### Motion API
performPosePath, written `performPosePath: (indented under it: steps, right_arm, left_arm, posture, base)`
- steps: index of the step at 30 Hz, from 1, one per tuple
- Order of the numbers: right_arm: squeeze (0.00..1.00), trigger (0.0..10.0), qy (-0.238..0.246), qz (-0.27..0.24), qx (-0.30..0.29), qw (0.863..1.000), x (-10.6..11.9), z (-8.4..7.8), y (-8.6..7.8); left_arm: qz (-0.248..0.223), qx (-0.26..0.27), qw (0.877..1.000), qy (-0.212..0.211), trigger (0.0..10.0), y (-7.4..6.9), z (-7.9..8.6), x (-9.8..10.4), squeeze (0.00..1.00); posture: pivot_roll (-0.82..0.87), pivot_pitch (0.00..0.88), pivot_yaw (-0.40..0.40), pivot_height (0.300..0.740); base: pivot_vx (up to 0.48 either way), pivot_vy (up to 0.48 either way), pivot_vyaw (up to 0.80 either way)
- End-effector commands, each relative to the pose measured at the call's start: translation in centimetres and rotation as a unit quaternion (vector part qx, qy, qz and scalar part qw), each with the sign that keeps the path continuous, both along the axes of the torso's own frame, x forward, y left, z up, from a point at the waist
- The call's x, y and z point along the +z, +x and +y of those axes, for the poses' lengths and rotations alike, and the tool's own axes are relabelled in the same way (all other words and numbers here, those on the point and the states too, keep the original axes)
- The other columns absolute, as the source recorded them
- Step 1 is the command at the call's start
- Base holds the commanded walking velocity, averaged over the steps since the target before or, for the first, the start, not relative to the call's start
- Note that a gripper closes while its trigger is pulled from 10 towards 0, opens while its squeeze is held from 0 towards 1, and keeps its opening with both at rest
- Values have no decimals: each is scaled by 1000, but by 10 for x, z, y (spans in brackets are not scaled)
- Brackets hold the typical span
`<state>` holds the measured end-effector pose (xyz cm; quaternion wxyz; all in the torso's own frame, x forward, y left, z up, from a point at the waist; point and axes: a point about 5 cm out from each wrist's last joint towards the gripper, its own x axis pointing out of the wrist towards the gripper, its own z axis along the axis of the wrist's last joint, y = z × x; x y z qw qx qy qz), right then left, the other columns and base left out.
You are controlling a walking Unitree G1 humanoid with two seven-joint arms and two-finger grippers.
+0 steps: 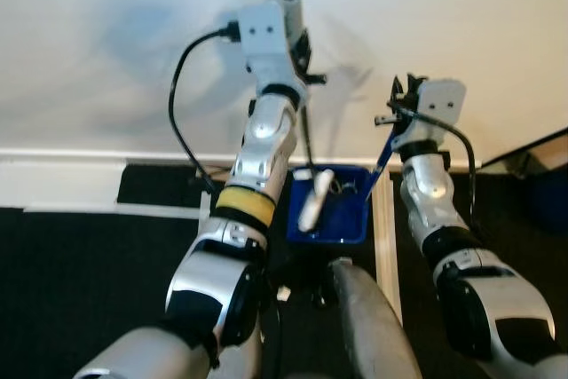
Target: Sweep floor
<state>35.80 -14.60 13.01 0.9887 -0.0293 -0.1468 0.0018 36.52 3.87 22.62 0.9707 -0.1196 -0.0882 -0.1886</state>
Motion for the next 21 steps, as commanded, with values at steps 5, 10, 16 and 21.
performPosePath:
  steps: [5,10,16,21]
  right_arm:
    - [0,10000,13,100,-23,995,-43,-11,-14]
    - [0,10000,13,101,-14,995,-42,-7,-14]
    - [0,10000,13,101,-1,995,-44,-1,-15]
    - [0,10000,8,102,8,995,-46,3,-17]
  left_arm:
    - [-21,-53,990,129,10000,1,53,2,0]
    - [-14,-24,960,278,10000,4,126,-4,0]
    - [-6,36,938,343,10000,-3,183,-8,0]
    - [-7,60,946,318,10000,-7,202,-21,0]
  posture:
    - [70,337,-43,740]
    - [68,338,-45,740]
    - [74,334,-45,740]
    - [65,337,-45,740]
  base:
    - [0,0,0]
    - [0,0,0]
    - [0,0,0]
    - [0,0,0]
